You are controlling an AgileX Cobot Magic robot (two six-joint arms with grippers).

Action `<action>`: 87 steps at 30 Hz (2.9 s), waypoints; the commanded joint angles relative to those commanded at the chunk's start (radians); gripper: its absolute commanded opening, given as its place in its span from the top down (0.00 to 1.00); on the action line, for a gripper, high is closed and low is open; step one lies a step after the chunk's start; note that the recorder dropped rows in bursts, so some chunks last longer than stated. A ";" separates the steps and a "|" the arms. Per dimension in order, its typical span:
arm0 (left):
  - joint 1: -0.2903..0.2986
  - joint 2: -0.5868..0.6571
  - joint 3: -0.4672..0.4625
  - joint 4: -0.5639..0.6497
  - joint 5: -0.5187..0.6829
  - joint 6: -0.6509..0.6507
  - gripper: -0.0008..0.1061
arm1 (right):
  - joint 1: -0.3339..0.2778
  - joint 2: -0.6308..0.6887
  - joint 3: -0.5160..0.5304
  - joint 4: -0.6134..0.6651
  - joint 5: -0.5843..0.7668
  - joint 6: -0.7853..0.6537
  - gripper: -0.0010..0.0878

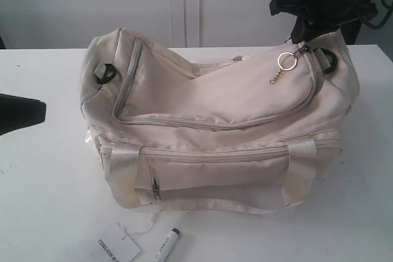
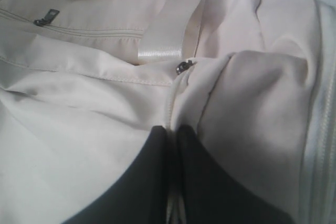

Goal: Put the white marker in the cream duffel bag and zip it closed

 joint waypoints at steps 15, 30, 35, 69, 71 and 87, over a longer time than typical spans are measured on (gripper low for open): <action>-0.093 0.225 -0.130 -0.107 -0.010 0.138 0.99 | 0.000 0.000 0.000 0.000 0.000 0.000 0.99; -0.287 0.560 -0.323 -0.382 -0.166 0.356 0.99 | 0.000 0.000 0.000 0.000 -0.012 0.000 0.99; -0.295 0.695 -0.404 -0.624 -0.144 0.574 0.99 | 0.000 0.000 0.000 0.000 -0.014 0.010 0.99; -0.423 1.099 -0.763 -0.819 -0.099 0.988 0.99 | 0.000 0.002 0.006 0.000 -0.044 0.033 0.99; -0.437 1.110 -0.787 -0.819 -0.124 0.988 0.99 | 0.000 0.002 0.006 0.000 -0.044 0.033 0.99; -0.480 1.214 -0.903 -0.819 -0.109 1.011 0.56 | 0.000 0.002 0.006 0.000 -0.042 0.033 0.99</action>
